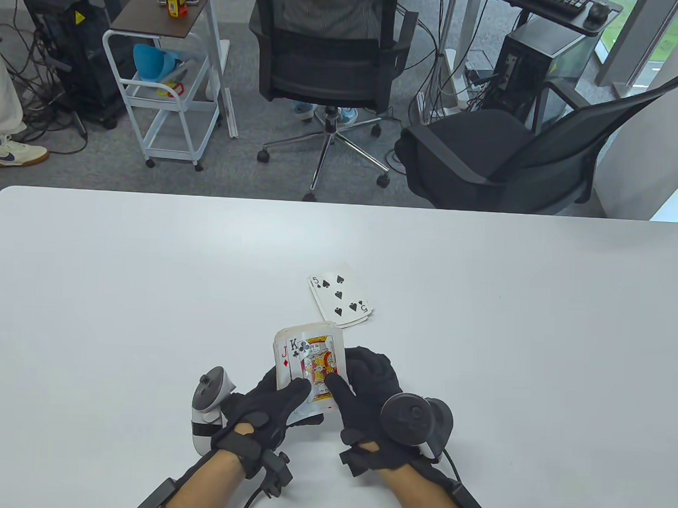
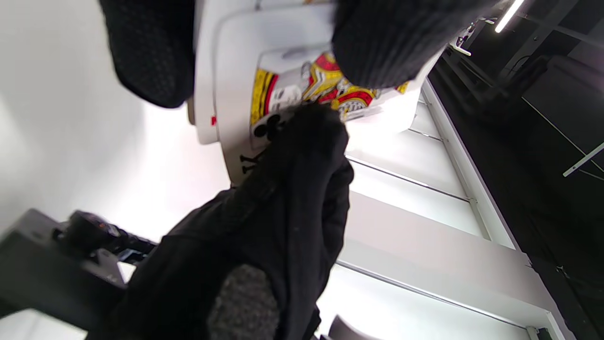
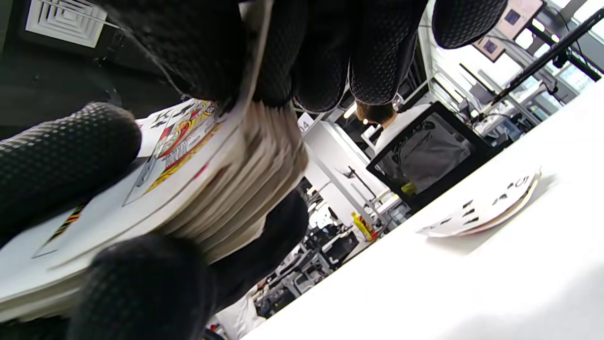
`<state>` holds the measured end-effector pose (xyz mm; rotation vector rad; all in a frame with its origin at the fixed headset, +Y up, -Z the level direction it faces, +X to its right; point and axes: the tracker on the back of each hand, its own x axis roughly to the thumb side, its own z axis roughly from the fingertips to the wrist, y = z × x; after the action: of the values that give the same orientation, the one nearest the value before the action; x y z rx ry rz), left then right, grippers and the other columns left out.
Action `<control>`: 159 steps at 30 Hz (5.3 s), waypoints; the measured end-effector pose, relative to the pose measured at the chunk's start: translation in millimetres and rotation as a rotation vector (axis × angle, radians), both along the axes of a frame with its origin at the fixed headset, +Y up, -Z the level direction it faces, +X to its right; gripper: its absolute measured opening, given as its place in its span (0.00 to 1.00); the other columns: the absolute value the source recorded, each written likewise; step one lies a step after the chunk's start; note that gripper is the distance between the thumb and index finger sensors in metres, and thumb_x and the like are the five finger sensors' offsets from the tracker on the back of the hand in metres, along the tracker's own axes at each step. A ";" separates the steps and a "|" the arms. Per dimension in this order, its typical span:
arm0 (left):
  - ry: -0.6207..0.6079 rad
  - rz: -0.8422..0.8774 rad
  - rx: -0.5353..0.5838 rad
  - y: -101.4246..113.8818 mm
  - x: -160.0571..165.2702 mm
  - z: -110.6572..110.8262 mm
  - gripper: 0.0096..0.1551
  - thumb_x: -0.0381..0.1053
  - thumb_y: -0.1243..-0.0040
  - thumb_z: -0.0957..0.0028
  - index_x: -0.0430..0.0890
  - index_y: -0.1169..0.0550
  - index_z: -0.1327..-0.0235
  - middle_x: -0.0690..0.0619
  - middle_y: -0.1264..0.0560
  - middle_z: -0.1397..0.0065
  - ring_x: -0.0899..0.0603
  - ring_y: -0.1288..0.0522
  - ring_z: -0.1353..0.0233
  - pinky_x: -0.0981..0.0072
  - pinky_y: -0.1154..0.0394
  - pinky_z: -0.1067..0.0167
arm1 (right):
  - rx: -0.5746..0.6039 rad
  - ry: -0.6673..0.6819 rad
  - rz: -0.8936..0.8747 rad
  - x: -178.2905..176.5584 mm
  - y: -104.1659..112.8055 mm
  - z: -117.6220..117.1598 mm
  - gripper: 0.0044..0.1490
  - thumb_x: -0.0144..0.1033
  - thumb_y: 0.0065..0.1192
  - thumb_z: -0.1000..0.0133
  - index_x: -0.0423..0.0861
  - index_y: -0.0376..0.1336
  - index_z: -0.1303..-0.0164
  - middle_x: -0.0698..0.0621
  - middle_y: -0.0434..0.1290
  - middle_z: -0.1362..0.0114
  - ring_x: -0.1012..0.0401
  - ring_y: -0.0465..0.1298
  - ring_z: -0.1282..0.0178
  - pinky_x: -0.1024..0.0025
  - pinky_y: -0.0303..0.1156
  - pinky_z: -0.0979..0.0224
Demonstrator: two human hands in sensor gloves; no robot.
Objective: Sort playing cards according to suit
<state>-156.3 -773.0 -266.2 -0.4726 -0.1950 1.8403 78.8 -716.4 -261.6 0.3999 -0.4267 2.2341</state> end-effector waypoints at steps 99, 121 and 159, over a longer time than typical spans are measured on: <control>0.257 0.242 0.095 26.7 -49.9 -7.5 0.37 0.61 0.35 0.43 0.57 0.37 0.24 0.55 0.29 0.23 0.40 0.23 0.28 0.52 0.14 0.43 | -0.329 -0.164 0.134 51.9 2.9 -35.1 0.22 0.42 0.70 0.40 0.44 0.72 0.41 0.40 0.62 0.21 0.35 0.54 0.18 0.27 0.46 0.24; 0.256 0.212 0.083 26.0 -49.8 -5.9 0.37 0.61 0.35 0.43 0.55 0.37 0.24 0.55 0.29 0.23 0.39 0.23 0.28 0.52 0.14 0.44 | -0.582 0.169 0.869 -51.2 -25.3 -10.2 0.37 0.58 0.75 0.43 0.43 0.64 0.37 0.37 0.53 0.19 0.34 0.43 0.16 0.26 0.38 0.23; -0.019 0.023 -0.085 -3.7 -4.5 2.2 0.37 0.59 0.32 0.44 0.56 0.36 0.24 0.55 0.29 0.23 0.39 0.23 0.28 0.52 0.15 0.43 | -0.169 0.027 -0.084 -9.1 -6.2 -6.5 0.32 0.49 0.71 0.44 0.40 0.62 0.41 0.41 0.63 0.25 0.37 0.59 0.20 0.28 0.48 0.24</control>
<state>-160.8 -776.7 -264.0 -0.5489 -0.1356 1.8727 69.7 -722.6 -268.2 0.3170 -0.2335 2.1614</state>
